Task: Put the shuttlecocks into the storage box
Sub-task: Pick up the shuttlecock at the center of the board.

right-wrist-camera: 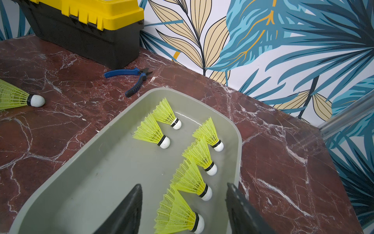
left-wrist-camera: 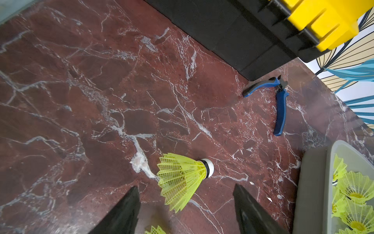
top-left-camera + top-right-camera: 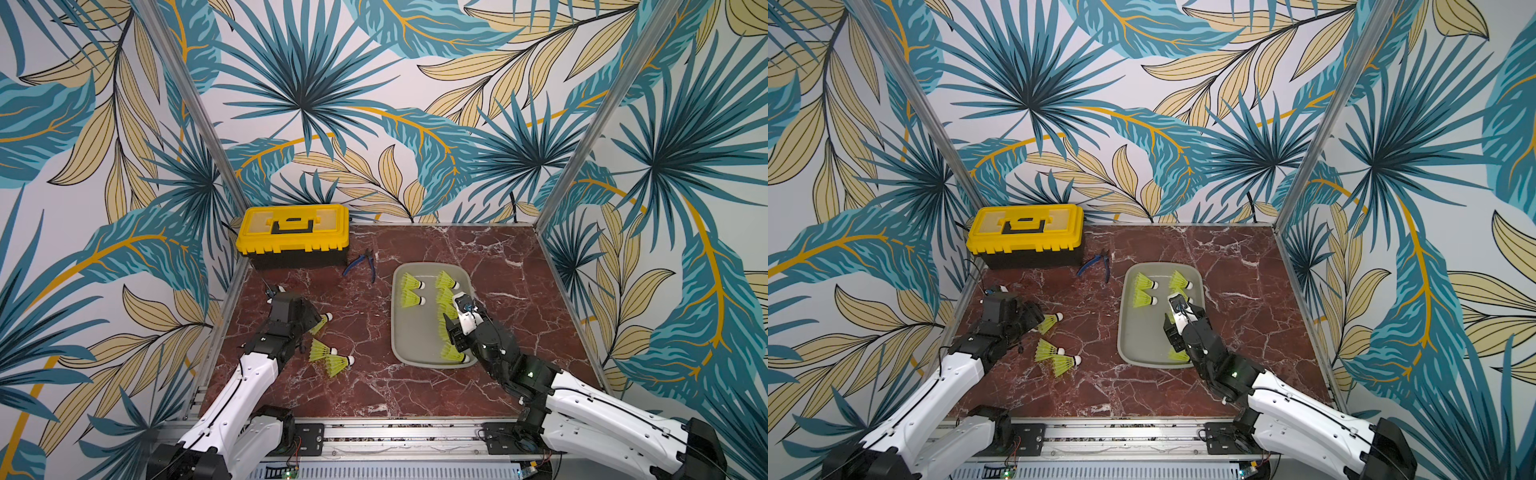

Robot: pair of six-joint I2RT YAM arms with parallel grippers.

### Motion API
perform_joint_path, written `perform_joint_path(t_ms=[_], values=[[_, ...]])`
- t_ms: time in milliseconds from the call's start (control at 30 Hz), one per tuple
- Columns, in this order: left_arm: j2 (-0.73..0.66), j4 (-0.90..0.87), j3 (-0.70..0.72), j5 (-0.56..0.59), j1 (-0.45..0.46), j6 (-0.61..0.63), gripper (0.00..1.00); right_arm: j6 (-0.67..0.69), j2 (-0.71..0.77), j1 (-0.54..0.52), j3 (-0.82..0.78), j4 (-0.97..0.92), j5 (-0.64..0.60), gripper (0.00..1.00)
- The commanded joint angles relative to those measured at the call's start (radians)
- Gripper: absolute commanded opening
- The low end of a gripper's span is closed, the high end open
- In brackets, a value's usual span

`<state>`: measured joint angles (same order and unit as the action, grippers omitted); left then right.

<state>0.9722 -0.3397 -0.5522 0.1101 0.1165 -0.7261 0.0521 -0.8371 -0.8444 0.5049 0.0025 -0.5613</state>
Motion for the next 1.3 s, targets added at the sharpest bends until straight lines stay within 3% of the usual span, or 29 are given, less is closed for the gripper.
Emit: perform_joint_path(t_ms=[0, 200, 600, 833, 1033, 1267], values=[[0.031, 0.059, 0.021, -0.081, -0.024, 0.008, 0.75, -0.015, 0.0, -0.001, 0.011, 0.003, -0.016, 0.66], [0.097, 0.118, 0.026, -0.111, -0.034, 0.015, 0.72, -0.019, 0.001, -0.001, 0.012, -0.001, -0.013, 0.66], [0.201, 0.161, 0.021, -0.125, -0.038, -0.004, 0.52, -0.022, 0.0, -0.001, 0.015, -0.001, -0.012, 0.66], [0.221, 0.152, -0.001, -0.163, -0.038, 0.004, 0.19, -0.022, -0.006, -0.001, 0.017, -0.001, -0.006, 0.66], [0.203, 0.14, -0.027, -0.206, -0.038, 0.013, 0.0, -0.019, -0.01, -0.001, 0.018, 0.001, 0.004, 0.66], [0.143, 0.158, -0.093, -0.414, -0.038, 0.059, 0.0, 0.016, -0.053, 0.0, 0.03, 0.028, 0.098, 0.66]])
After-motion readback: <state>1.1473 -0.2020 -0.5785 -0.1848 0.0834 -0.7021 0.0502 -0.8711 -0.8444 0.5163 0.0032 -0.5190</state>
